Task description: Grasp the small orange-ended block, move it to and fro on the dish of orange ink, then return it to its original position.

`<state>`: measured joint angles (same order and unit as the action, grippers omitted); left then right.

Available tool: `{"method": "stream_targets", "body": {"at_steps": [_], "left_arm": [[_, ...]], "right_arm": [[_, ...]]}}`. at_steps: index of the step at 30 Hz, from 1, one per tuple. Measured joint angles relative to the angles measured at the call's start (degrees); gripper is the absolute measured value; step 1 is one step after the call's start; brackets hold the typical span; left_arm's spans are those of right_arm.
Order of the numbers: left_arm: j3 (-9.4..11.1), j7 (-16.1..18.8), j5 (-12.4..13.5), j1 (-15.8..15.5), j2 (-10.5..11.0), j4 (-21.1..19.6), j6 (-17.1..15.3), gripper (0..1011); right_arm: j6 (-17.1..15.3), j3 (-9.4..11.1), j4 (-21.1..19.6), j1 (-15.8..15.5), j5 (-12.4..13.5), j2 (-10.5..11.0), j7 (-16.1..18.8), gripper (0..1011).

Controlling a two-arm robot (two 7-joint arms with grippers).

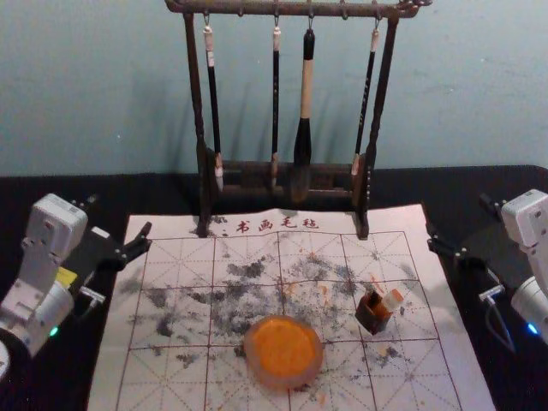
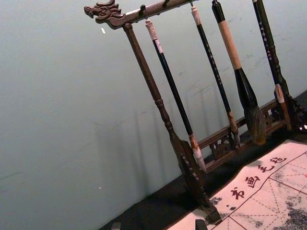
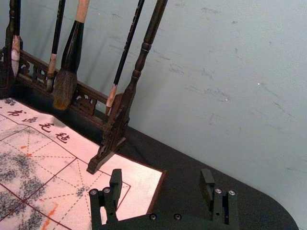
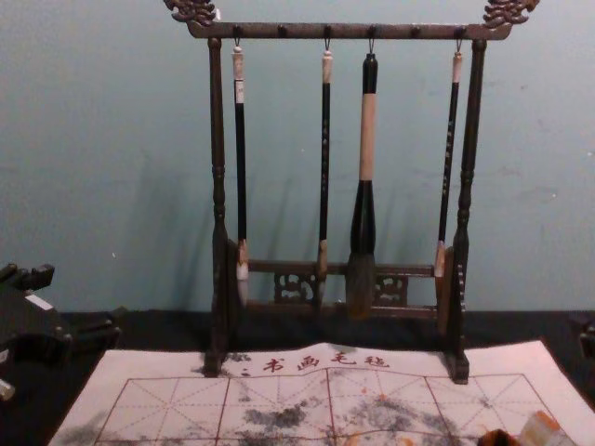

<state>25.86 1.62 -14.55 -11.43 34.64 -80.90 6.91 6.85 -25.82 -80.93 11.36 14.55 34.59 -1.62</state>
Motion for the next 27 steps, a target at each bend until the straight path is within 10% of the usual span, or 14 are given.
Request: {"method": "stream_targets", "body": {"at_steps": [27], "left_arm": [[0.0, 0.0, 0.0, 0.0, 0.0, 0.0, 0.0, 1002]], "right_arm": [[0.06, -0.05, 0.03, 0.08, 0.0, 0.06, -0.01, 1000]]}}
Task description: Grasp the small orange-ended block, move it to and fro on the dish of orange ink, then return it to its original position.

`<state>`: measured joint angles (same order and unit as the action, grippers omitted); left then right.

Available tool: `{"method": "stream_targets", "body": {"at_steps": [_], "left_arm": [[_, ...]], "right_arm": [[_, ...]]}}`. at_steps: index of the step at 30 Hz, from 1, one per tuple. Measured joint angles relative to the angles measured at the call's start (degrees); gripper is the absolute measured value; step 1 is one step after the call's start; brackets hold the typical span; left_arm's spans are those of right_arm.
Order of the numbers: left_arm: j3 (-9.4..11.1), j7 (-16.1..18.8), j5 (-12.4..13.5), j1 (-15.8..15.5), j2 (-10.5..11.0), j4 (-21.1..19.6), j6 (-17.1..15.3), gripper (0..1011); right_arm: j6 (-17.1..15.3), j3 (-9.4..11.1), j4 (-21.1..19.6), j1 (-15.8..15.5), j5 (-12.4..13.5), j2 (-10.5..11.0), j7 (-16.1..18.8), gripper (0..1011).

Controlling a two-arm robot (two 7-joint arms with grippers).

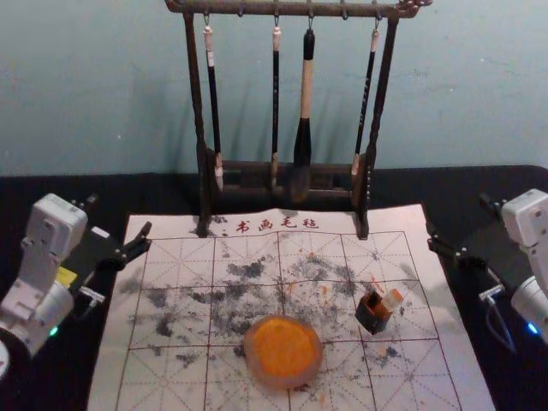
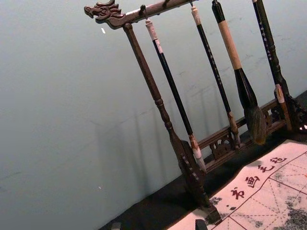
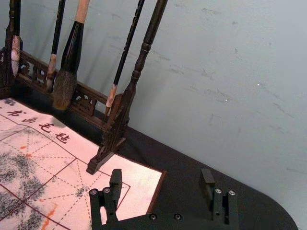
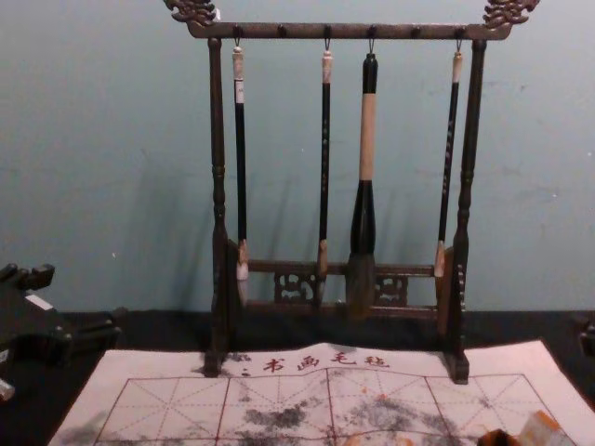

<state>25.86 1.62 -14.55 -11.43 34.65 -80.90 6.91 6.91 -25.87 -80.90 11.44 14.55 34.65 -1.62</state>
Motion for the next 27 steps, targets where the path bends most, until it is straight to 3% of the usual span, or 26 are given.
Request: {"method": "stream_targets", "body": {"at_steps": [27], "left_arm": [[0.0, 0.0, 0.0, 0.0, 0.0, 0.0, 0.0, 1001]], "right_arm": [[-0.01, 0.0, 0.0, 0.0, 0.0, 0.0, 0.0, 1000]]}}
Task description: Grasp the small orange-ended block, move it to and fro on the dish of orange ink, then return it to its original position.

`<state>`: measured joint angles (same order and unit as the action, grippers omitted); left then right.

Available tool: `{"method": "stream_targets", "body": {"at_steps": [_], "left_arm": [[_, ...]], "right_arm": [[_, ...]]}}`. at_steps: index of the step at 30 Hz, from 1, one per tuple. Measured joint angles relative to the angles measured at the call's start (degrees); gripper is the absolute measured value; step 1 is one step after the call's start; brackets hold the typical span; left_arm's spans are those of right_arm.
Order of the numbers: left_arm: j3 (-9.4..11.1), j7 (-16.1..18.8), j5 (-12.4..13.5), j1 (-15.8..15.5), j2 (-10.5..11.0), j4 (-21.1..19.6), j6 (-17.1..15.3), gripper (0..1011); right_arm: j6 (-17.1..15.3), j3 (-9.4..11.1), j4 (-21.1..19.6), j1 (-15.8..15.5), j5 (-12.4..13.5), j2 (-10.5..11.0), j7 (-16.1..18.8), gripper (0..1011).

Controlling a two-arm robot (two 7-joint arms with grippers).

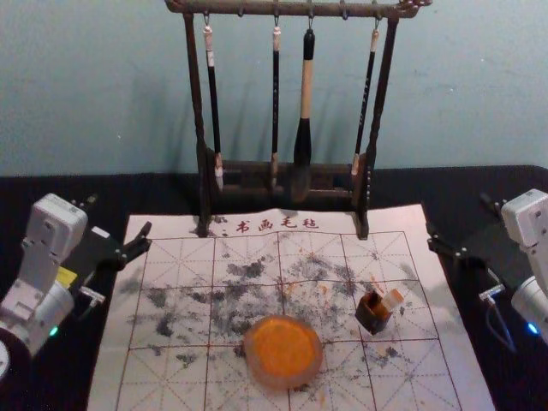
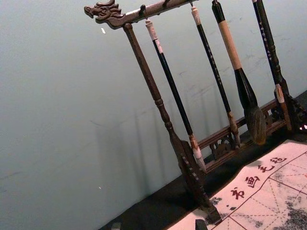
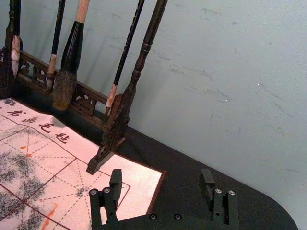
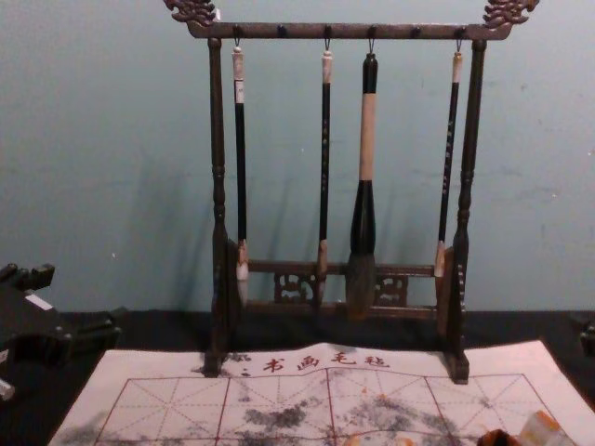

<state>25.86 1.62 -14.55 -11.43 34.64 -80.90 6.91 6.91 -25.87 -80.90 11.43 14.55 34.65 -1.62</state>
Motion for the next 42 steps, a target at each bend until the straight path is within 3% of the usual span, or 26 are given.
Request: {"method": "stream_targets", "body": {"at_steps": [9, 17, 29, 33, 42], "left_arm": [[0.0, 0.01, 0.0, 0.0, 0.0, 0.0, 0.0, 1001], [0.0, 0.0, 0.0, 0.0, 0.0, 0.0, 0.0, 1001], [0.0, 0.0, 0.0, 0.0, 0.0, 0.0, 0.0, 1001], [0.0, 0.0, 0.0, 0.0, 0.0, 0.0, 0.0, 1001], [0.0, 0.0, 0.0, 0.0, 0.0, 0.0, 0.0, 1001]], "right_arm": [[0.01, 0.21, -0.07, -0.26, -0.44, -0.17, 0.04, 1000], [0.35, 1.98, -1.49, -1.75, 0.65, 0.02, 1.97, 1000], [3.37, 7.13, -9.41, -9.52, 9.72, 2.93, 10.86, 1000], [3.25, 7.6, -10.73, -11.31, 11.73, 3.39, 13.59, 1000], [1.47, 7.17, -13.22, -14.54, 13.64, 3.66, 18.14, 1000]]}}
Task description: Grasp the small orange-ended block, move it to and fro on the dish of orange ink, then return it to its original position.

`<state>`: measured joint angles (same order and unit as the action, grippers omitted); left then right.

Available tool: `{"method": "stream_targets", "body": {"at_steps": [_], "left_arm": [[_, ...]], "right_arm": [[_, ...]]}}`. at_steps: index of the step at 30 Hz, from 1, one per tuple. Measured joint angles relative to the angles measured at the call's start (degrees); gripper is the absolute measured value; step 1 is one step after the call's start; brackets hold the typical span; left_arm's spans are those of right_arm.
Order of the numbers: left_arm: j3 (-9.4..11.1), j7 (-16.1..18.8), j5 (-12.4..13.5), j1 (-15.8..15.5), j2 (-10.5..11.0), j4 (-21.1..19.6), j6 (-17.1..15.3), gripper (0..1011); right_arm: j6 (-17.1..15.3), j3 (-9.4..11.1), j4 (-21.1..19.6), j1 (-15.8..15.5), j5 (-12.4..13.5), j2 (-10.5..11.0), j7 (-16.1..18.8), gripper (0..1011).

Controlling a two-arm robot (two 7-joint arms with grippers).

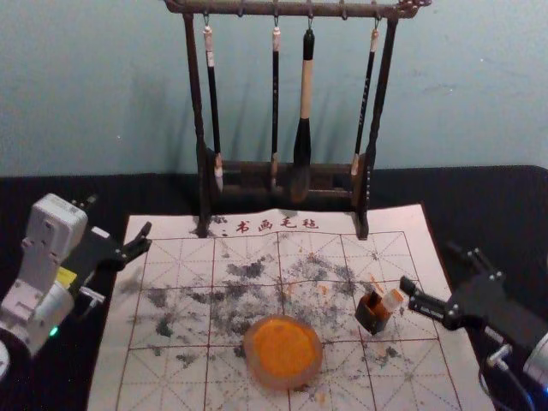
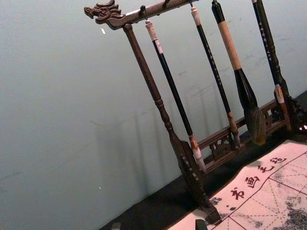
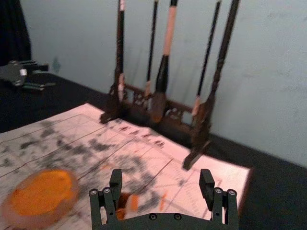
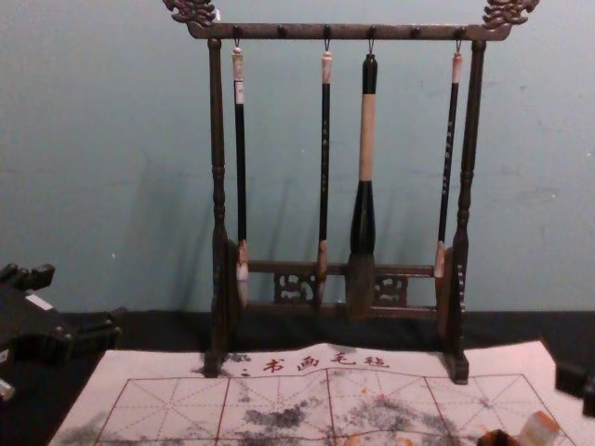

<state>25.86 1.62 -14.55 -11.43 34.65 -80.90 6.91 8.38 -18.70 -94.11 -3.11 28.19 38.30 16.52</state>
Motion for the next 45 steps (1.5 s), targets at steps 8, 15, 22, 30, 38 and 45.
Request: {"method": "stream_targets", "body": {"at_steps": [8, 15, 22, 30, 38, 45], "left_arm": [[0.0, 0.0, 0.0, 0.0, 0.0, 0.0, 0.0, 1001], [0.0, 0.0, 0.0, 0.0, 0.0, 0.0, 0.0, 1001], [0.0, 0.0, 0.0, 0.0, 0.0, 0.0, 0.0, 1001], [0.0, 0.0, 0.0, 0.0, 0.0, 0.0, 0.0, 1001], [0.0, 0.0, 0.0, 0.0, 0.0, 0.0, 0.0, 1001], [0.0, 0.0, 0.0, 0.0, 0.0, 0.0, 0.0, 1001]], "right_arm": [[-4.82, -0.22, 0.35, -0.24, 2.11, -0.93, 2.3, 1000], [-7.45, -0.39, 2.44, 1.02, 2.92, -2.12, 4.51, 1000], [-8.04, -0.87, 4.06, 1.88, 2.15, -3.2, 6.41, 1000], [-8.48, -0.68, 5.55, 2.46, 1.16, -4.68, 7.23, 1000], [-9.14, 0.05, 6.09, 2.61, 0.48, -5.69, 7.95, 1000], [-10.37, 0.77, 6.08, 2.6, 0.39, -6.44, 8.39, 1000]]}}
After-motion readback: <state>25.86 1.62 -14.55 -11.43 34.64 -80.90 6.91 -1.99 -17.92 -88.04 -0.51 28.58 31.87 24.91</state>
